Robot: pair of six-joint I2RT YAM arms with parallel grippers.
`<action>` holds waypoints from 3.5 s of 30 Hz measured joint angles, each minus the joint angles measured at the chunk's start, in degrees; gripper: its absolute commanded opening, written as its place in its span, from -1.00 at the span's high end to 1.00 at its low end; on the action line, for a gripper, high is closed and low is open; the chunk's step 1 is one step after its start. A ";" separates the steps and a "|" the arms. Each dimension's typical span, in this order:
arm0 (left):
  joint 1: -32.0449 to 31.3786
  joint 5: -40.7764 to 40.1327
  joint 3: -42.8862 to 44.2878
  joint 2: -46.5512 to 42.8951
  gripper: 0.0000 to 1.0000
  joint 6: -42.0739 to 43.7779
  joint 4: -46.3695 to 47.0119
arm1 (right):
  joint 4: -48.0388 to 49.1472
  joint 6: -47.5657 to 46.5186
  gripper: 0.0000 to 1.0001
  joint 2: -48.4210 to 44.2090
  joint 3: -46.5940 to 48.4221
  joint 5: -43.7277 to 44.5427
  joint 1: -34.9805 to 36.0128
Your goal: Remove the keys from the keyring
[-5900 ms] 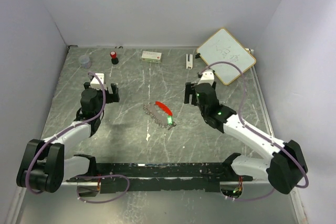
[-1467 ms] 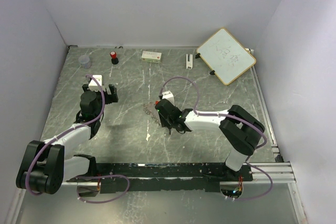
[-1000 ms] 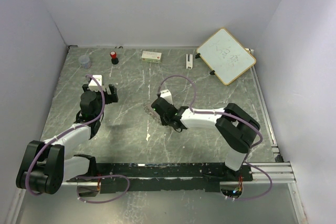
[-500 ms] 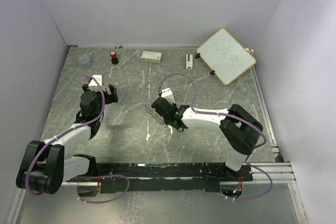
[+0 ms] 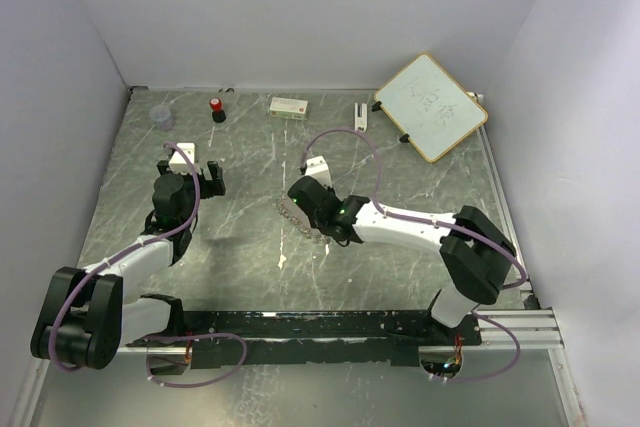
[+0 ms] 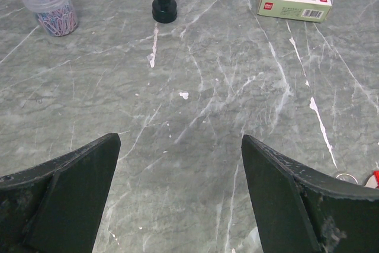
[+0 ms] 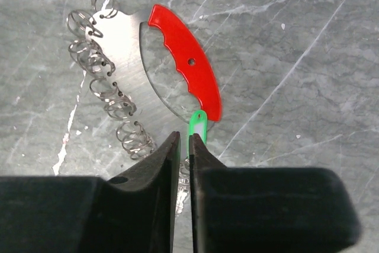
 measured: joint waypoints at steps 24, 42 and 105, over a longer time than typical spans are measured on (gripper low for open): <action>0.00 0.35 0.00 0.04 -0.90 -0.02 0.02 | -6.43 -0.20 0.43 4.13 -2.93 0.13 5.51; 0.00 0.42 0.00 0.04 -0.90 0.00 0.02 | -3.58 -1.66 0.46 6.84 -2.89 1.44 5.51; 0.00 1.44 0.00 0.39 -0.90 -0.04 0.13 | -2.08 -1.68 0.50 6.86 -2.60 2.10 5.18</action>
